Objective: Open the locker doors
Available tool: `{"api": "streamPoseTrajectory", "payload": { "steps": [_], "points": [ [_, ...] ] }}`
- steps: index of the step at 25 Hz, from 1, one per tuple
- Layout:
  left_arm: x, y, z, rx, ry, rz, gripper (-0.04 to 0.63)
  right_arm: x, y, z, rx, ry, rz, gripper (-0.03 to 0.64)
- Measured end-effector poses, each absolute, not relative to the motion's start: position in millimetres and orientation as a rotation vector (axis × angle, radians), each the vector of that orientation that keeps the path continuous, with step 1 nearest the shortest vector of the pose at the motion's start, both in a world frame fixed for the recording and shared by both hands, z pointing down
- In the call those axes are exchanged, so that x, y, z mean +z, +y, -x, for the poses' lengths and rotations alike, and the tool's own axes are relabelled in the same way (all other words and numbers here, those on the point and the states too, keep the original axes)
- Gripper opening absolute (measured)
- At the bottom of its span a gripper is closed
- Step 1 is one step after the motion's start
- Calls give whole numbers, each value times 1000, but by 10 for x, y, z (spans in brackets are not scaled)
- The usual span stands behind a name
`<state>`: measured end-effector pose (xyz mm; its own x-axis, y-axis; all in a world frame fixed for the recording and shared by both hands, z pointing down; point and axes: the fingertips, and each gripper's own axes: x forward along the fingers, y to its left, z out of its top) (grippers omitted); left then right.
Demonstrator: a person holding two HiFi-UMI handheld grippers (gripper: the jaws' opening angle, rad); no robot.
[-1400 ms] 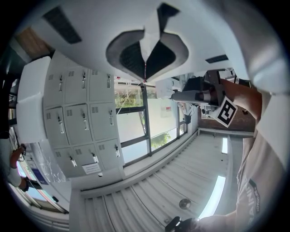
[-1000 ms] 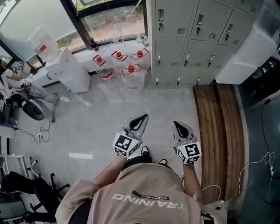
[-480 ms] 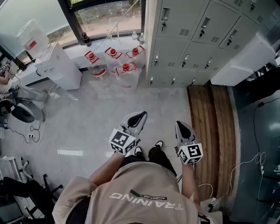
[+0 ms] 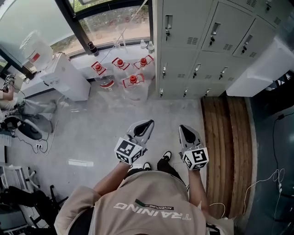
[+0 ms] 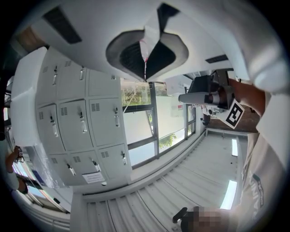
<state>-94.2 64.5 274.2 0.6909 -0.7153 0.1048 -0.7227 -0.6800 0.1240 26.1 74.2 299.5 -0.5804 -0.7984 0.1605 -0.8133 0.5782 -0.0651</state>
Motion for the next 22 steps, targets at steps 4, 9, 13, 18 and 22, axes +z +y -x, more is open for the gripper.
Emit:
{"api": "streamPoseTrajectory", "payload": {
  "steps": [4,9,13,18,22],
  "points": [
    [2679,368,698,104,-1196,-2754,6,2986,424,-407,168,-2708,-1336,12],
    [2669,12,523,161,-1243,-2739,8,3040,22,-601,206,-2757,-1302,12],
    [2744,-139,402,206,-1265,-2708,6,3098,-192,-722,233,-2781,-1278,12],
    [2808,-310,313,228,-1294,-2685,6,3195,-380,-811,284,-2808,-1253,12],
    [2901,-425,320,228,-1306,-2651,6,3276,-470,-801,308,-2806,-1224,12]
  ]
}}
